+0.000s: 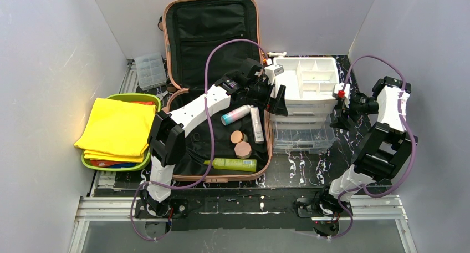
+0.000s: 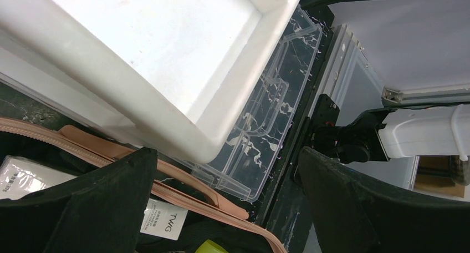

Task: Open, take out, and arrange the luggage
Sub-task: Open the drawer in the storage box.

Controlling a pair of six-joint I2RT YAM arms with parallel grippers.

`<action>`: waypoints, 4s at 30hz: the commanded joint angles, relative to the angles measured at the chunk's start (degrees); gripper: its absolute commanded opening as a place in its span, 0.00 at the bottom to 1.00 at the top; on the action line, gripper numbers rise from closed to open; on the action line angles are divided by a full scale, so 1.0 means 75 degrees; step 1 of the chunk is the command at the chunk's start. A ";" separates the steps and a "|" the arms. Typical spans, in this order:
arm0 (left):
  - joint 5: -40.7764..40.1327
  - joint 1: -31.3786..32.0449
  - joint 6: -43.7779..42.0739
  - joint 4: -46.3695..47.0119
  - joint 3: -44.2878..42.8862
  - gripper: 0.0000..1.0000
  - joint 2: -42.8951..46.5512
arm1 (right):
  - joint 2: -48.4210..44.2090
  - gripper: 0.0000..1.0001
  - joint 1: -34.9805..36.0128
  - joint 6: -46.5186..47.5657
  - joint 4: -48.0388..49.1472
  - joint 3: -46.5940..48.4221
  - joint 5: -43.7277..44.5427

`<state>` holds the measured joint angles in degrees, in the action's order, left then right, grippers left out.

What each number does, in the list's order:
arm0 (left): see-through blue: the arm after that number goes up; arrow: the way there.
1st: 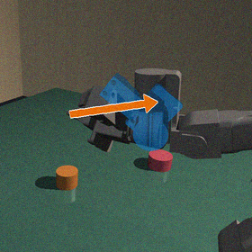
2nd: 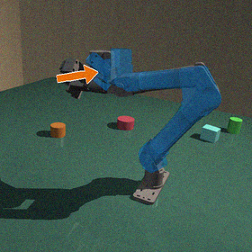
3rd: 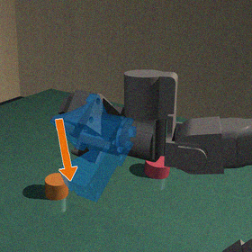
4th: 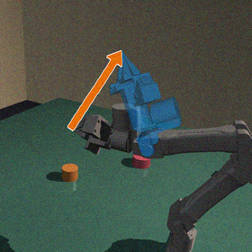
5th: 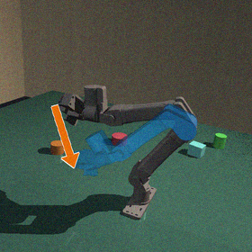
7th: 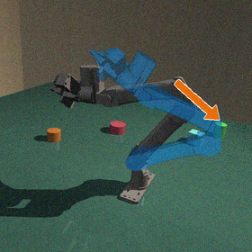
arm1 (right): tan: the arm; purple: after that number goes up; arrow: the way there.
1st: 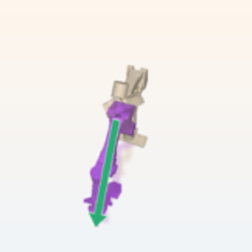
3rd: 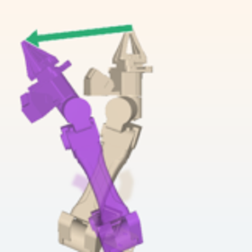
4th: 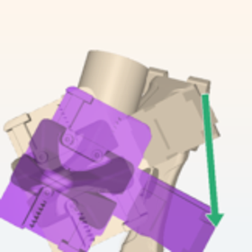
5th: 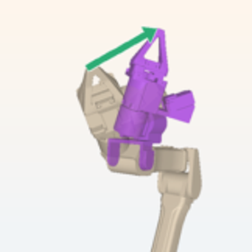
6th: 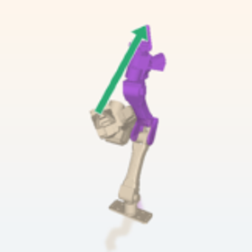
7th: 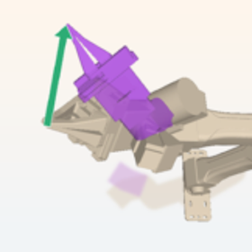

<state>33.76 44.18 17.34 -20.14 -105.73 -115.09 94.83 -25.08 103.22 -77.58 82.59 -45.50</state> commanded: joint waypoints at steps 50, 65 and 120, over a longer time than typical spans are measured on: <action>0.0602 0.0137 -0.0051 0.0448 0.0271 0.98 0.0587 | -0.0923 0.73 0.0051 -0.0452 -0.0535 -0.0386 -0.0517; 0.0501 0.0197 -0.0343 0.0189 -0.0404 0.98 0.0315 | -0.0864 0.68 0.0052 -0.0684 -0.0527 0.0019 -0.1335; 0.0506 0.0370 -0.0290 -0.0068 -0.0462 0.98 -0.0110 | 0.0694 0.96 0.0438 -0.1376 -0.0508 0.1028 -0.0682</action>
<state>34.09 45.50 14.22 -20.99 -109.10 -118.17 99.77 -22.48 93.12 -79.24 88.68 -47.48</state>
